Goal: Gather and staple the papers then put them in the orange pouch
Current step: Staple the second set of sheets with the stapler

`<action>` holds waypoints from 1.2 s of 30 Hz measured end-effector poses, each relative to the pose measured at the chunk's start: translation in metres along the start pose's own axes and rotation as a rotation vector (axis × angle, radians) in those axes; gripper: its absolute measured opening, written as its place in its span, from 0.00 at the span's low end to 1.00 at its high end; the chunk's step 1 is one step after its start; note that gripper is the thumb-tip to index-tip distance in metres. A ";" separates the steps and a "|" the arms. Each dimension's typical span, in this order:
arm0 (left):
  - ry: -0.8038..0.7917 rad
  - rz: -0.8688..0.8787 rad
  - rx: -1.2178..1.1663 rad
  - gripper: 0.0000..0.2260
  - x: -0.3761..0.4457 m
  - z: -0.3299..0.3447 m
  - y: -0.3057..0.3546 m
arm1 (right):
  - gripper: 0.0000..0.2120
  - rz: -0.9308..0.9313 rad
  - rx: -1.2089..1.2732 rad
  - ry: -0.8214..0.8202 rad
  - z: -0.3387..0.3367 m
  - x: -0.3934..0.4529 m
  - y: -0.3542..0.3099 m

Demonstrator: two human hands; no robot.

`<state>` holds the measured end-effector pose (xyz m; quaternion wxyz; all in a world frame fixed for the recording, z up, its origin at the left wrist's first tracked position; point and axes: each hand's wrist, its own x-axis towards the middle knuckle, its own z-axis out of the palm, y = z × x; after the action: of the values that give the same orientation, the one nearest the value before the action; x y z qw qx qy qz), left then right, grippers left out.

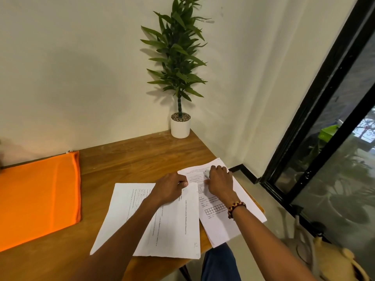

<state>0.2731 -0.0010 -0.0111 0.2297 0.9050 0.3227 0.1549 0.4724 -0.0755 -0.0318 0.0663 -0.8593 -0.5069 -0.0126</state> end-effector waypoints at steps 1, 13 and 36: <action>-0.003 0.002 0.001 0.07 0.000 0.000 -0.001 | 0.15 -0.007 0.010 -0.022 -0.002 0.004 0.002; -0.127 -0.021 0.002 0.08 -0.001 -0.010 -0.009 | 0.08 0.270 1.464 -0.591 -0.039 0.008 -0.008; -0.381 -0.075 -0.105 0.17 -0.004 -0.031 0.003 | 0.13 0.282 1.040 -0.702 -0.049 0.003 -0.042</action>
<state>0.2586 0.0037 0.0160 0.3388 0.8922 0.2984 -0.0111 0.4393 -0.0593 0.0213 0.3055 -0.7263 -0.3203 0.5258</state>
